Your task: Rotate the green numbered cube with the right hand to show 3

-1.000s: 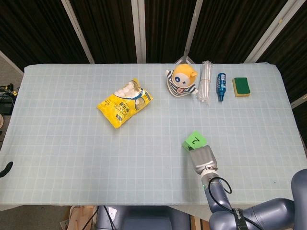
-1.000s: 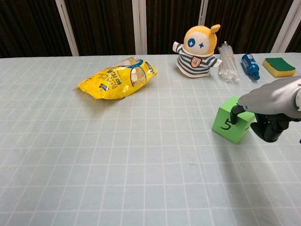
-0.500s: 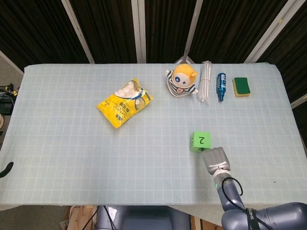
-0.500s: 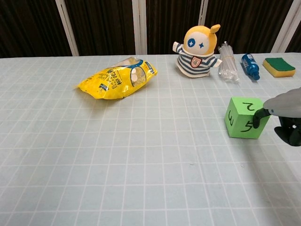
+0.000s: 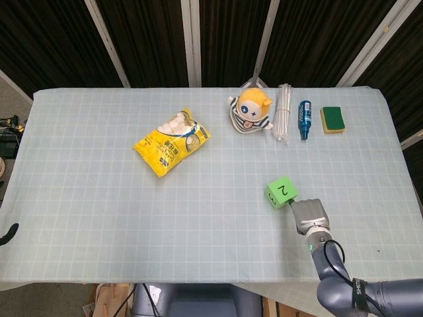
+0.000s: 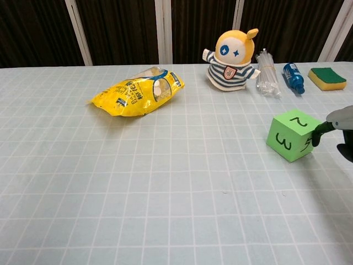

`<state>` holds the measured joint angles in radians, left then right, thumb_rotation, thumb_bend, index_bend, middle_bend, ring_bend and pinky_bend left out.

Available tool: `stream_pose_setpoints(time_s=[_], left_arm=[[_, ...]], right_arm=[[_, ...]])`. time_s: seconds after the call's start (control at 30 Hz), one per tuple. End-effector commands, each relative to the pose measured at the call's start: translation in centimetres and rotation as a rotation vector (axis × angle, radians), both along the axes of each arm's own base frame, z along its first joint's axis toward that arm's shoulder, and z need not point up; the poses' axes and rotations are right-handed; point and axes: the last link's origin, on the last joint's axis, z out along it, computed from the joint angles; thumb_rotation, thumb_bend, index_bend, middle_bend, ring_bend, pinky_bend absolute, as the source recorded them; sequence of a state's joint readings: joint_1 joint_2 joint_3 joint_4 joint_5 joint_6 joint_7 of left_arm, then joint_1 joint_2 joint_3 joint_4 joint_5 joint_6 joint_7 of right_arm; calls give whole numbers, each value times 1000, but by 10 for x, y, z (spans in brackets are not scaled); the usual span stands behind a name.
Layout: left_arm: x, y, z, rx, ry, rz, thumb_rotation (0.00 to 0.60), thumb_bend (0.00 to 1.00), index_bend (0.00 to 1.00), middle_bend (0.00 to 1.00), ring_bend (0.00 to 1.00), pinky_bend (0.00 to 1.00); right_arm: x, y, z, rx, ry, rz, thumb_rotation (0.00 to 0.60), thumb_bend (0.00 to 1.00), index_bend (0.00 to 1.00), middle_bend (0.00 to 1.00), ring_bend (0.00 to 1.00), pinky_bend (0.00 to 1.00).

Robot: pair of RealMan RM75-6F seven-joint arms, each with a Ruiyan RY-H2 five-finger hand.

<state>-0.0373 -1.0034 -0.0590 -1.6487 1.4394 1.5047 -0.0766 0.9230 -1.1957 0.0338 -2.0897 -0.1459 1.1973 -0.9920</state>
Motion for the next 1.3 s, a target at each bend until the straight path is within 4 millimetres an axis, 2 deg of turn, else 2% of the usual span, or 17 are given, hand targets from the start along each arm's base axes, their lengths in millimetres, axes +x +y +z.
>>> stream_pose_setpoints(time_s=[0.03,0.3,0.57,1.03,1.13,1.2,1.23,1.3], left_arm=[[0,0,0,1,0,3,600,361,63,8,0,0],[0,0,0,0,2,2,600,361,63,8,0,0],[0,0,0,2,3,3,600,361,64,7,0,0],[0,0,0,2,4,5,600,361,63,7,0,0],[-1,0,0,5,3,7,600,361,64,7,0,0],[-1,0,1,6,0,7,600,361,64,7,0,0],[-1,0,1,6,-1,7,600,361,64,7,0,0],[-1,0,2,9,-3,6,600,361,64,7,0,0]], right_arm=[[-3,-7,2,-7,-13,-22,600,777,202,890,894,763],[-6,-28,9,-38,-43,-48,600,777,202,889,894,763],[-5,-40,13,-34,-74,-79,600,776,202,890,894,763],[-10,-48,24,-60,-35,-108,600,779,202,890,894,762],[-9,-51,39,-125,-3,-101,600,779,202,889,894,763],[-8,-56,56,-227,23,-77,600,779,201,884,875,755],[-7,-59,67,-299,32,-55,600,765,193,846,828,716],[-6,-61,88,-484,11,10,600,694,162,671,680,567]])
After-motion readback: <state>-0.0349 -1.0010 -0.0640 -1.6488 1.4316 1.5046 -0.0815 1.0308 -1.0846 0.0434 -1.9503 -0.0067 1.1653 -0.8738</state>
